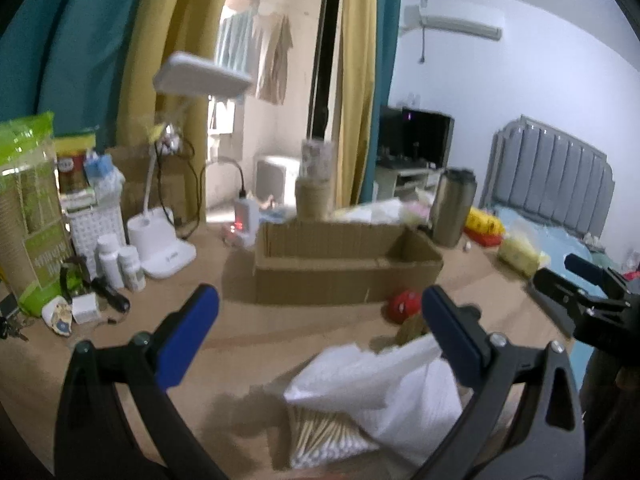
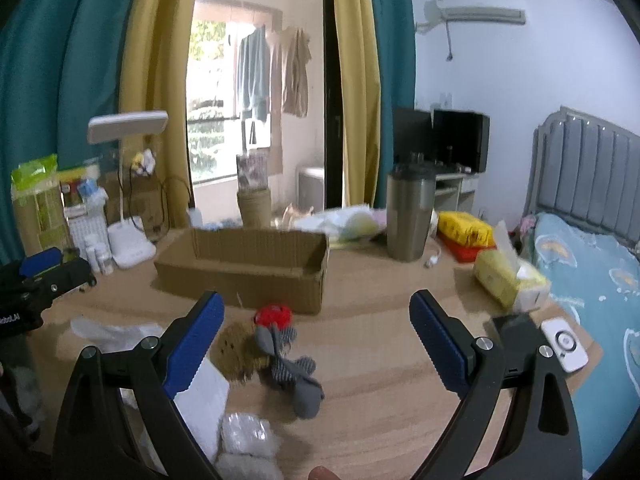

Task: Organize soft objects
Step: 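Grasp the white wipe with the left tool while the right tool grasps another wipe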

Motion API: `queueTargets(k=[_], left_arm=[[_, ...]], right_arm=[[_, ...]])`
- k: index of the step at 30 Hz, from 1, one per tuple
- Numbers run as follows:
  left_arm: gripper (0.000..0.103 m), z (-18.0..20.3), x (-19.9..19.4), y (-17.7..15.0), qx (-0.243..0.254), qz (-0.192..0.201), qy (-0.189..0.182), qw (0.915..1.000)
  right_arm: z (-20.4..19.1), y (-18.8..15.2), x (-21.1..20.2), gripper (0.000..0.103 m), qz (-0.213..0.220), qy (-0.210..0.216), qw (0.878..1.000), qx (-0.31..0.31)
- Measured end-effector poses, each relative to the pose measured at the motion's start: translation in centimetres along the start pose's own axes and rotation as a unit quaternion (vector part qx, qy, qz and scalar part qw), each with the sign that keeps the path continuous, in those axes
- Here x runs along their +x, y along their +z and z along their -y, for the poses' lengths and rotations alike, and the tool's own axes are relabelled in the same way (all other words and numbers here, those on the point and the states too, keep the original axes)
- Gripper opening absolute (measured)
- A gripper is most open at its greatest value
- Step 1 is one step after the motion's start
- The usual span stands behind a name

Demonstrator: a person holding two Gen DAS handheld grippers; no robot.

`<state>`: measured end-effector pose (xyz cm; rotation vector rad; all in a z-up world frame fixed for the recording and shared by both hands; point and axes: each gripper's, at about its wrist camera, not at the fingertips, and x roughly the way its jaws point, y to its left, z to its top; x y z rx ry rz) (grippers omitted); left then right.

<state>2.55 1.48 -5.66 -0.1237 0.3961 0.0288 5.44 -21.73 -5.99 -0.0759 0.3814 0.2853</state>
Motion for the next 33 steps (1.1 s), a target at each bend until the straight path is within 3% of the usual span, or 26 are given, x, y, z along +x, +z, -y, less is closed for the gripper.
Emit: queueTargets(k=[7,15,27,33], left_arm=[[0.102,-0.4,2.2,-2.1,-0.008,-0.061,0.003,0.9981],[0.102,-2.5,5.1,-3.7,-0.023,-0.138,-0.011,0.9901],[0.102,-3.0,6.0,-4.8,-0.078,-0.185,-0.085,0.9759],[0.081,-2.1,6.5,-4.9,-0.073,-0.197,-0.095,0.9731]], right_arm=[[0.2,-2.1,2.3,0.096,-0.051,0.017,0.999,0.008],[0.5,-3.6,4.5,0.096,-0.098,0.024,0.995,0.022],[0.4,-4.5,5.7,0.096,-0.135,0.072,0.988,0.032],[0.5,-4.2,5.2,0.096,-0.126,0.088,0.987,0.039]])
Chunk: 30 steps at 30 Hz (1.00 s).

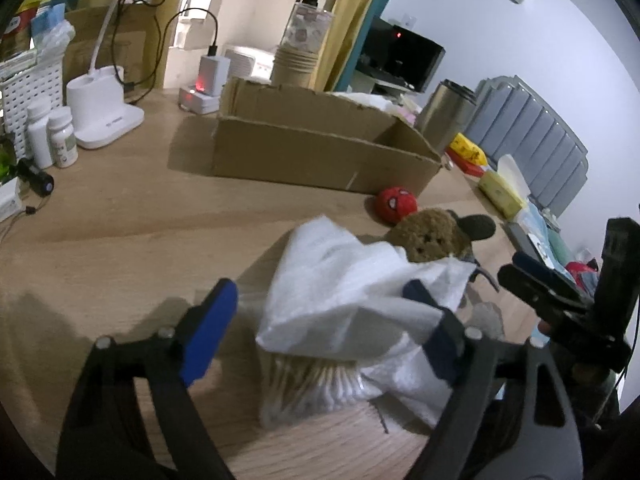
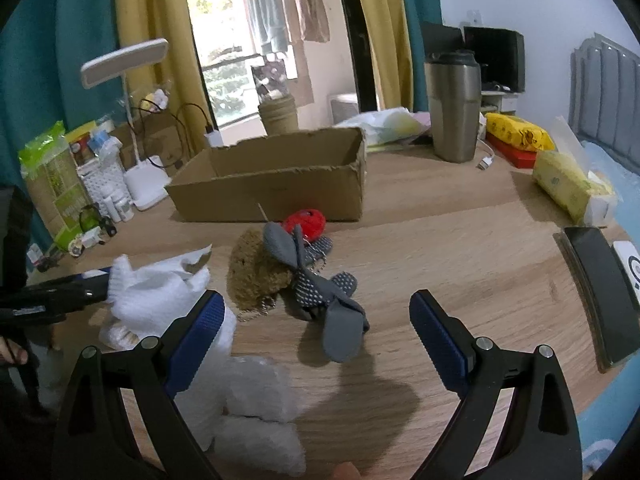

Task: Organize soft objects
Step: 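Grasp the white wipe with the left tool while the right tool grasps another wipe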

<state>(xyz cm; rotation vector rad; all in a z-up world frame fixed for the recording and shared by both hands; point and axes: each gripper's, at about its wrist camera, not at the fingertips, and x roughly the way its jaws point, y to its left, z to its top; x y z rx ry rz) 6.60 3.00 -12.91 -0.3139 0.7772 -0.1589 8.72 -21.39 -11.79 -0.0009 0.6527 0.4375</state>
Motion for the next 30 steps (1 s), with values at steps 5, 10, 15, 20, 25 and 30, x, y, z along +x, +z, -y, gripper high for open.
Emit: queueTargets(k=[5,10,15,20,25,30], left_arm=[[0.069,0.0,0.2,0.0,-0.004,-0.007,0.001,1.0],[0.049,0.0,-0.1,-0.2,-0.001,-0.007,0.002,1.0],[0.039,-0.1,-0.8,-0.2,-0.002,0.008,0.0,1.0],[0.035,0.0,-1.0,-0.3,0.002,0.011,-0.006,0.9999],[0.035,-0.2,-1.1,-0.4,-0.001,0.013,-0.008,0.9999],[0.032,-0.4,-1.6,-0.4,-0.004,0.023,-0.007,0.9997]], right_arm=[[-1.1,0.1,-1.0,0.096,0.018,0.019,0.999,-0.026],[-2.6,0.0,-1.5,0.075,0.022,0.061,0.997,-0.05],[-4.3,-0.4,-0.8,0.065,-0.017,0.131,0.989,-0.063],[-6.7,-1.4,1.2,0.065,-0.066,0.15,0.983,-0.084],[-8.1,-2.1,2.3,0.065,-0.091,0.149,0.979,-0.108],[-8.4,-2.7,2.7,0.019,-0.095,0.125,0.978,-0.136]])
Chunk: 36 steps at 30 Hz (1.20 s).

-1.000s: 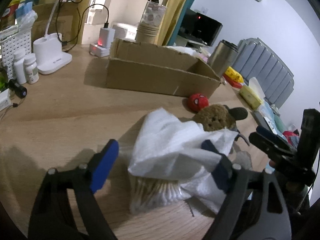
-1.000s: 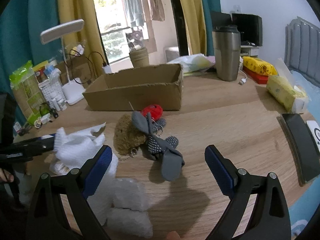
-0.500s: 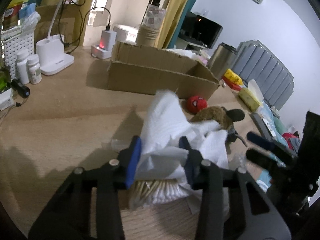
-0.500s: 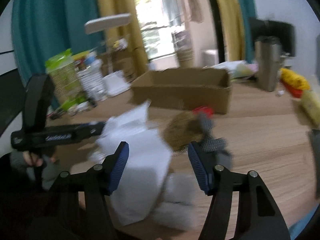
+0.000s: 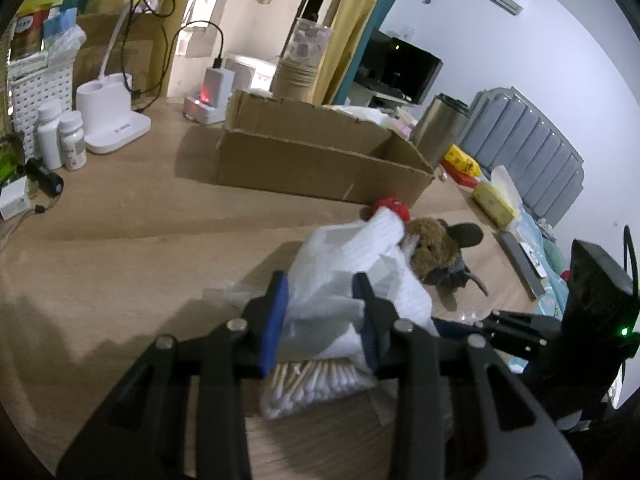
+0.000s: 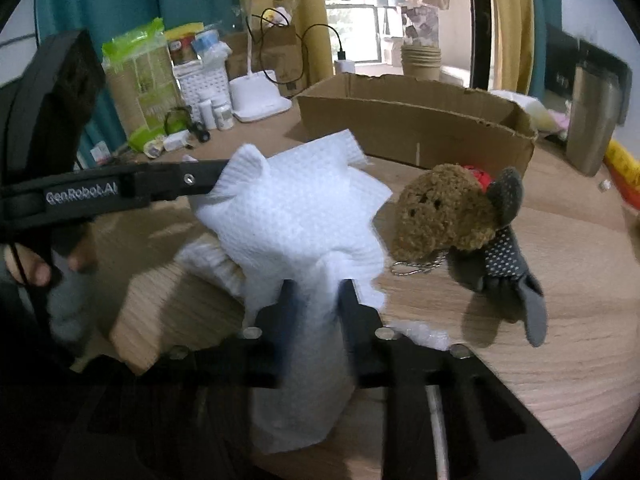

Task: Organize soft objects
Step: 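Grasp the white wipe with the left tool while the right tool grasps another wipe, then carry the held white wipes with both tools over the cardboard box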

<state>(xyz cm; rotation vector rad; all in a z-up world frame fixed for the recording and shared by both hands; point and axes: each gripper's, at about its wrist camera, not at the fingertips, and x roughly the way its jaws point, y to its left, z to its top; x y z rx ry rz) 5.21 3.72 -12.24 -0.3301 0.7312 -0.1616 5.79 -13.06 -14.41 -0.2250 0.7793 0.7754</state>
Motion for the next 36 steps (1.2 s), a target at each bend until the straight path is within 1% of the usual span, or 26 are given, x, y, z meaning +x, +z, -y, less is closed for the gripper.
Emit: queueTargets(k=[1,3,7,11,13,15,16,17,18,19,20,21,23,25,26,28,30,31,34,36], left_arm=[[0.029,0.1,-0.1,0.0,0.002,0.001,0.001,1.0],[0.029,0.3,-0.2,0.1,0.008,0.004,0.001,1.0],[0.029,0.4,-0.3,0.2,0.017,0.007,0.009,0.9998],[0.03,-0.2,-0.1,0.5,0.004,0.0,0.013,0.9999],[0.03,-0.4,0.0,0.6,0.0,-0.006,0.009,0.9999],[0.032,-0.4,-0.2,0.7,0.001,-0.007,-0.003,1.0],[0.035,-0.2,-0.3,0.8,0.004,-0.008,-0.01,0.9999],[0.046,-0.1,-0.4,0.8,0.007,-0.008,-0.018,0.9998],[0.055,0.2,-0.6,0.9,0.014,-0.007,-0.03,0.9994],[0.071,0.5,-0.8,0.8,0.02,-0.005,-0.035,0.9992],[0.079,0.8,-1.0,0.8,0.027,-0.002,-0.039,0.9989],[0.08,1.2,-1.2,0.8,0.034,0.001,-0.041,0.9986],[0.081,1.7,-1.4,0.8,0.049,0.002,-0.04,0.998],[0.081,2.0,-0.8,0.7,0.062,-0.007,-0.025,0.9978],[0.081,2.0,0.0,0.6,0.066,-0.022,-0.008,0.9976],[0.081,1.6,1.5,0.2,0.066,-0.046,0.007,0.9967],[0.081,1.2,2.5,0.0,0.064,-0.06,0.029,0.9958],[0.081,0.9,2.9,0.0,0.061,-0.063,0.039,0.9954],[0.08,0.5,3.0,0.1,0.054,-0.055,0.04,0.9963],[0.064,0.4,2.7,0.1,0.051,-0.046,0.035,0.997]], right_arm=[[0.0,0.0,-0.1,0.01,0.001,0.002,1.0,-0.001],[0.0,0.0,-0.4,0.008,0.01,-0.003,1.0,-0.005],[0.6,0.4,-1.9,0.007,0.043,-0.008,0.999,0.002],[1.6,1.1,-3.9,0.008,0.081,-0.009,0.997,0.015],[2.0,1.4,-4.6,0.008,0.095,-0.013,0.995,0.023],[2.7,1.5,-5.5,0.008,0.113,-0.011,0.993,0.036],[3.0,1.6,-5.9,0.008,0.121,-0.008,0.992,0.044],[3.3,1.7,-6.2,0.008,0.129,-0.007,0.99,0.05],[3.5,1.8,-6.4,0.008,0.133,-0.011,0.99,0.053],[3.6,1.8,-6.3,0.008,0.134,-0.013,0.99,0.053],[3.7,1.8,-6.3,0.008,0.132,-0.014,0.99,0.053],[3.8,1.8,-6.2,0.008,0.13,-0.016,0.99,0.054],[3.9,1.6,-6.0,0.008,0.127,-0.014,0.99,0.056],[3.7,1.7,-5.9,0.008,0.127,-0.01,0.99,0.054],[3.5,1.6,-6.0,0.008,0.129,-0.008,0.99,0.051],[3.3,1.6,-6.1,0.008,0.132,-0.005,0.99,0.047],[3.2,1.6,-6.3,0.008,0.136,-0.005,0.99,0.044],[3.3,1.7,-6.4,0.008,0.137,-0.005,0.99,0.045],[3.6,1.6,-6.6,0.008,0.139,-0.008,0.989,0.05],[3.8,1.6,-6.6,0.008,0.14,-0.009,0.989,0.054]])
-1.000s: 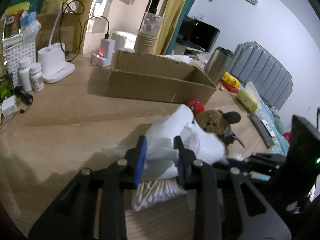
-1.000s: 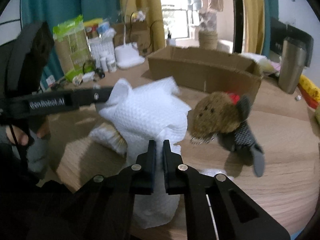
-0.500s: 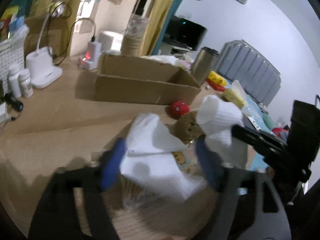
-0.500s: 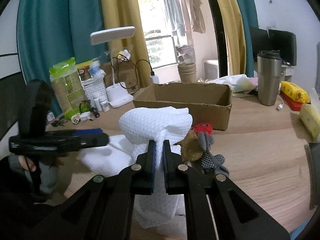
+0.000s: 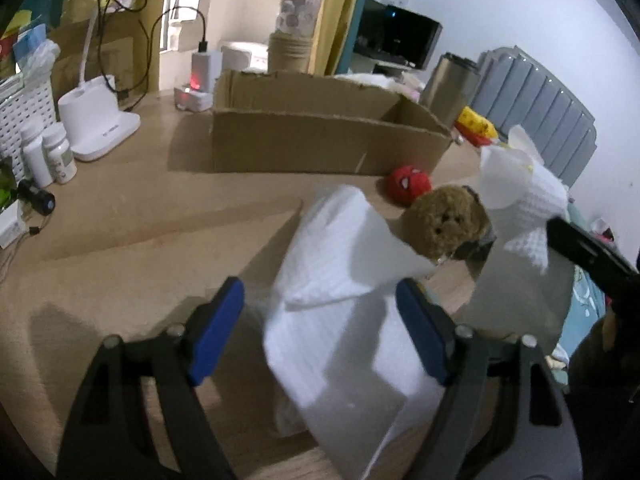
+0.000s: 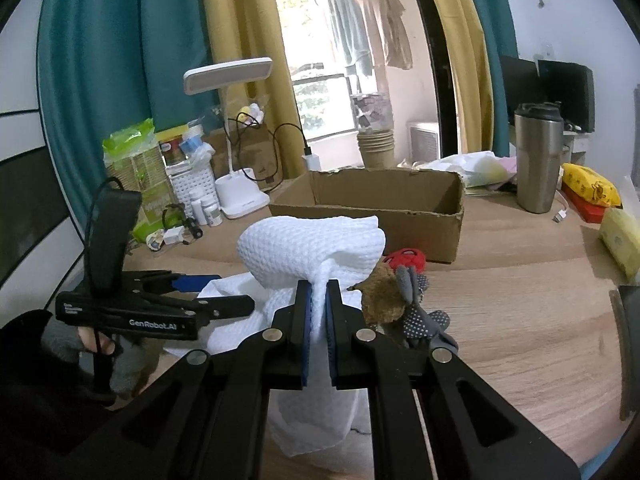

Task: Organize soft objects
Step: 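Carry the held white wipes with both tools over the cardboard box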

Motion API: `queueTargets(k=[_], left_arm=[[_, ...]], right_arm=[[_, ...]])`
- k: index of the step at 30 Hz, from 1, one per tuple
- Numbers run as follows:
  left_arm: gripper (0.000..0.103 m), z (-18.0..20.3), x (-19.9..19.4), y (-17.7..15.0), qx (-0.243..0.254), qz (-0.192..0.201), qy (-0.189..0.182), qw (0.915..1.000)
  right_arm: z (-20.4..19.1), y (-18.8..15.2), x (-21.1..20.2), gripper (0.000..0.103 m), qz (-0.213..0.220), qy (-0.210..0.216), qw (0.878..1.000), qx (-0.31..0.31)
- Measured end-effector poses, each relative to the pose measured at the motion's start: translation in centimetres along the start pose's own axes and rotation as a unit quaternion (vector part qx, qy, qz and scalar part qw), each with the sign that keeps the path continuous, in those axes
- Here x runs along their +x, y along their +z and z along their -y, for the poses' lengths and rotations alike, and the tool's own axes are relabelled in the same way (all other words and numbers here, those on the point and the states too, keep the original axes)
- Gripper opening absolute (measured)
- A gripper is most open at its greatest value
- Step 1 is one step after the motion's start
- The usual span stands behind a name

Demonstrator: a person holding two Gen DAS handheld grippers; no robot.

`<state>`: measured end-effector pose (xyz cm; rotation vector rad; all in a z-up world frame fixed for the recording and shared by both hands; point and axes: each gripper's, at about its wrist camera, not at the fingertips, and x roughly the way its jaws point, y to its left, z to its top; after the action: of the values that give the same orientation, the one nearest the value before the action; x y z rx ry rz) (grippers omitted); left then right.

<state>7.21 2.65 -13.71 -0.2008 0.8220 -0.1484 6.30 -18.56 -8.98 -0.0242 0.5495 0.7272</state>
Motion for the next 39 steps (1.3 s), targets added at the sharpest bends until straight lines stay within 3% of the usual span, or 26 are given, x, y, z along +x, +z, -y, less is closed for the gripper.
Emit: queueTargets(k=[4,7,11,39], left_arm=[[0.035,0.3,-0.4,0.1,0.011,0.005,0.004,0.9999],[0.021,0.6,-1.2,0.3,0.01,0.019,-0.003,0.9998],[0.014,1.3,-2.5,0.9,0.024,0.046,-0.012,0.9986],[0.012,2.5,-8.4,4.8,0.036,0.163,-0.008,0.9859]], right_arm=[[0.1,0.0,0.0,0.008,0.001,0.0,1.0,0.001],[0.0,0.1,-0.1,0.008,0.004,0.0,1.0,0.0],[0.0,0.4,-0.4,0.008,0.01,-0.002,1.0,-0.001],[2.5,4.3,-2.1,0.008,0.067,-0.035,0.997,-0.015]])
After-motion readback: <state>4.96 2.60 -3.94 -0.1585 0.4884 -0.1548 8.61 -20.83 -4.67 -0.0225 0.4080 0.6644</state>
